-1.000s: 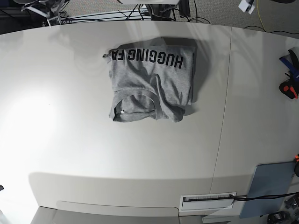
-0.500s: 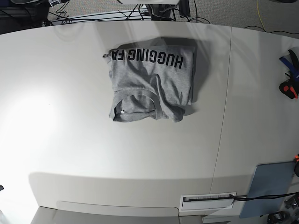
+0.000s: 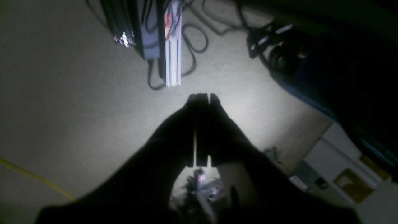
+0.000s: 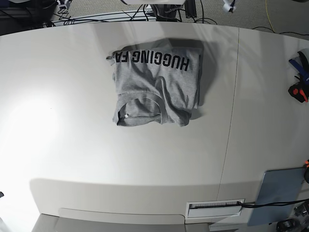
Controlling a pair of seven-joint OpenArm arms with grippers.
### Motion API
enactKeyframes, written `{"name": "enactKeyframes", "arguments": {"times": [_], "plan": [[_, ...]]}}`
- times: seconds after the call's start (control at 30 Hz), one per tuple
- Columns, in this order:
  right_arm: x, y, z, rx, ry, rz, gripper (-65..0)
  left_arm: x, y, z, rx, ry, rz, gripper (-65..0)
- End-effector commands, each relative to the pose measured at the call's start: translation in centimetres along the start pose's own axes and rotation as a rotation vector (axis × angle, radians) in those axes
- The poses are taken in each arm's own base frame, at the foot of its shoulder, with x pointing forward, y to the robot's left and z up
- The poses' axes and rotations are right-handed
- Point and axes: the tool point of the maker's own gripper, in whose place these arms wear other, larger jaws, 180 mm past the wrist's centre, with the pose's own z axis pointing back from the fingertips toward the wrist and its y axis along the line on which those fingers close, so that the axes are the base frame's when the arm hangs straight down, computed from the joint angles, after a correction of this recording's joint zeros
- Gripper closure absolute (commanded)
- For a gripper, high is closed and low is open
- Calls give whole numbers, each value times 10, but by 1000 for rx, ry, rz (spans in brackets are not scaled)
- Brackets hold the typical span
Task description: Fold the T-shirt properly
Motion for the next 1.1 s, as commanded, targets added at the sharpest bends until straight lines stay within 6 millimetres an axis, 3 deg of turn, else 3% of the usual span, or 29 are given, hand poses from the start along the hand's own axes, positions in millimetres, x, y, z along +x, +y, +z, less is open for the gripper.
{"name": "enactKeyframes", "arguments": {"times": [0.0, 0.2, 0.57, 0.8, 1.07], "plan": [[0, -6, -2, -16, -10, 17, 0, 9, -2, -2, -8, -11, -36, 0], [-3, 22, -32, -52, 44, 163, 0, 46, -5, -22, 56, -41, -155, 0], [39, 87, -50, 12, -45, 76, 0, 46, -20, -43, 64, -72, -119, 0], [47, 85, -49, 12, -66, 56, 0, 30, -36, -63, 131, -31, -128, 0], [53, 68, -45, 4, -99, -44, 0, 20, -64, -78, 108, 1, -185, 0]]}}
